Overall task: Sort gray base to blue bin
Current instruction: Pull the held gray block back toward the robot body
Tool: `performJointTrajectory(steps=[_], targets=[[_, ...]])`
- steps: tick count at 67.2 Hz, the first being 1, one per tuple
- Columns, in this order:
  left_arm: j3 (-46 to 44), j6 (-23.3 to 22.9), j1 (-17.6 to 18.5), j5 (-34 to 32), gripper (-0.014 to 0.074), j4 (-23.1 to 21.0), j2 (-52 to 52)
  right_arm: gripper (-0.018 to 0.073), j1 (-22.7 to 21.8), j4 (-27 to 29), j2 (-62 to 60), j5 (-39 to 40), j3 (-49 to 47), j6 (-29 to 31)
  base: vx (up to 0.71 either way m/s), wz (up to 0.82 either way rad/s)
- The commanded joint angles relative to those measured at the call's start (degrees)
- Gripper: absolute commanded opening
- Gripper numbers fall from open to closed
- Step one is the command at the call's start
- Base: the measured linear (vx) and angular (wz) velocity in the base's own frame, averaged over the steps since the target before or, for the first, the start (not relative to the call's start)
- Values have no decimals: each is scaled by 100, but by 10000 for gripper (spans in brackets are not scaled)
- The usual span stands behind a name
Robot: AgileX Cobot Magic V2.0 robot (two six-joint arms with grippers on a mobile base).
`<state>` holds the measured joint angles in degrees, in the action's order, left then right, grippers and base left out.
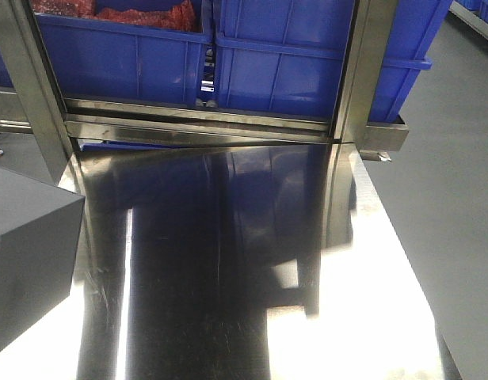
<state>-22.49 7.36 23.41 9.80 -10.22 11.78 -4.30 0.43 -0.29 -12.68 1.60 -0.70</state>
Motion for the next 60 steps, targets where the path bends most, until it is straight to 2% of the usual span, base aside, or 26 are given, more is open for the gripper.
performJointTrajectory(steps=[1, 60], targets=[[-165, -82, 22, -639, -8, -88, 49, -5, -27, -43, 106, 426, 11, 70, 0, 0], [-161, -82, 22, -639, -8, -88, 49, -5, -27, -43, 106, 426, 11, 70, 0, 0]])
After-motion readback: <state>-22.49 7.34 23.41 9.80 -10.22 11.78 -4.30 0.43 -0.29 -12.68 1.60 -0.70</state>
